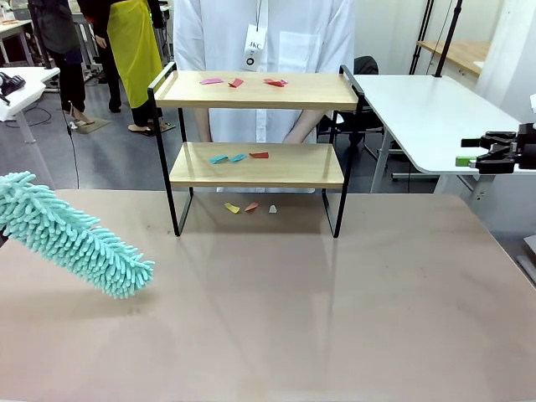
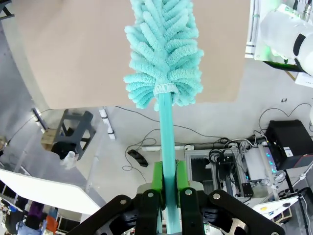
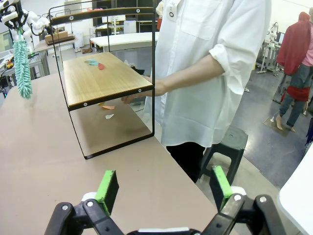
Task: Clean the shelf.
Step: Clean the specific section of the Shelf indicated by the human with the Duster.
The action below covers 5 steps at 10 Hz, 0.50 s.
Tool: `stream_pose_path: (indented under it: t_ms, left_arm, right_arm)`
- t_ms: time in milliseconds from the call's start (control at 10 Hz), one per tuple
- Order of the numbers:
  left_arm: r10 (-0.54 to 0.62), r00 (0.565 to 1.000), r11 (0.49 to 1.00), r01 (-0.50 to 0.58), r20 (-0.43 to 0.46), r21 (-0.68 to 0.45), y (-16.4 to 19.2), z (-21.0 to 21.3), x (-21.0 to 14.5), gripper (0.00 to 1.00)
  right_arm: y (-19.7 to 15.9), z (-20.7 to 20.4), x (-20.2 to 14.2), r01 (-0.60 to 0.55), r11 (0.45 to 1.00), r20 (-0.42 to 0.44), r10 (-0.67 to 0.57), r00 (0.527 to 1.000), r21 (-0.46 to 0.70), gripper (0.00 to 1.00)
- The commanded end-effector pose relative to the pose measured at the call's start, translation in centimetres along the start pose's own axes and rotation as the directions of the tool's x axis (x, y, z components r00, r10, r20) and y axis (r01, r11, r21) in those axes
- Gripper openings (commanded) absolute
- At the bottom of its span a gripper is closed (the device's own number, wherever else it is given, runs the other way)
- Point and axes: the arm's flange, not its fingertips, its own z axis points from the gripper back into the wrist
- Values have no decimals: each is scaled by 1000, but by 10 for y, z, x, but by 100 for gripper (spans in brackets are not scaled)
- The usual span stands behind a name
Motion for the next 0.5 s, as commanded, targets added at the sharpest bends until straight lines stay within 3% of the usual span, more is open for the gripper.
stream_pose_path:
  t_ms: [0, 400]
  left_arm:
    - [-7, 1000, 1000, 7, -3, 17, -3, 0, -3, 13]
    - [-7, 1000, 1000, 7, -3, 17, -3, 0, -3, 13]
  right_arm:
    - [0, 0, 4, 1, 1000, -8, -1, 1000, -1, 100]
    - [0, 0, 4, 1, 1000, -8, -1, 1000, -1, 100]
